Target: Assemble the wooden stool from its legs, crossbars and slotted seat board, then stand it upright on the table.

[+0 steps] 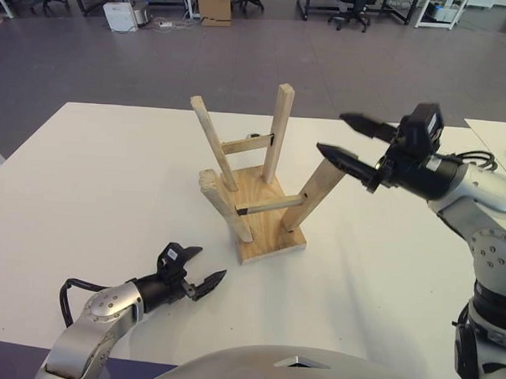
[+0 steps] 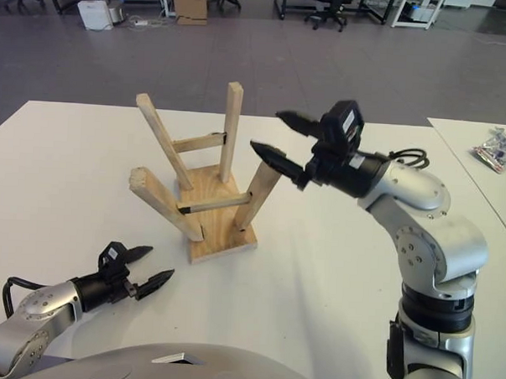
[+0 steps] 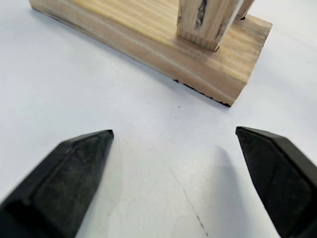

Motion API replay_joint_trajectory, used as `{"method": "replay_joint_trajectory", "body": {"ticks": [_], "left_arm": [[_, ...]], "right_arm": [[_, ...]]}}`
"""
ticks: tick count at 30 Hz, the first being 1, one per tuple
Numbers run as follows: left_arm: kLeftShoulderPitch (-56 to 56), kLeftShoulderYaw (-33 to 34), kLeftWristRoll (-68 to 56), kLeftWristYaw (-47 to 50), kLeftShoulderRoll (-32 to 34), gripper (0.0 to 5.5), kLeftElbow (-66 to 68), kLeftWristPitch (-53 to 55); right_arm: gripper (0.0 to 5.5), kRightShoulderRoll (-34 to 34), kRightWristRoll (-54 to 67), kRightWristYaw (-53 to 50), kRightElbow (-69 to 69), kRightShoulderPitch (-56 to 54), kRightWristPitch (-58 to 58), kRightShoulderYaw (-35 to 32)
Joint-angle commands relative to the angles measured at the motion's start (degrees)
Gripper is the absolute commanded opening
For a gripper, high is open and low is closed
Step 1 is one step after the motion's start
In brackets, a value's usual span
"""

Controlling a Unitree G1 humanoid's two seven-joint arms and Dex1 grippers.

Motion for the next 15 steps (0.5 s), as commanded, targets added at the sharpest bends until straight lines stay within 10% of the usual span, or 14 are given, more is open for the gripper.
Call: {"method": "replay_joint_trajectory", "body": {"ticks": [1,9,15], "left_arm": [[0.4,-1.9,1.7,1.0,-0.8,4.56,1.0,4.2],[-1.2,-2.1,2.0,1.0,-1.8,4.56,0.5,5.4],[-1.9,-3.0,3.0,0.1,-2.8,4.56,3.0,4.0]], "right_arm": [[3.55,-3.0,-4.2,0.2,1.3,1.8,-1.0,3.3],[3.55,0.6,-15.5,-5.7,2.6,-5.6,-12.4,7.1],[3.55,4.6,-29.0,-9.4,-2.6,-8.4,-17.7,24.1]]}}
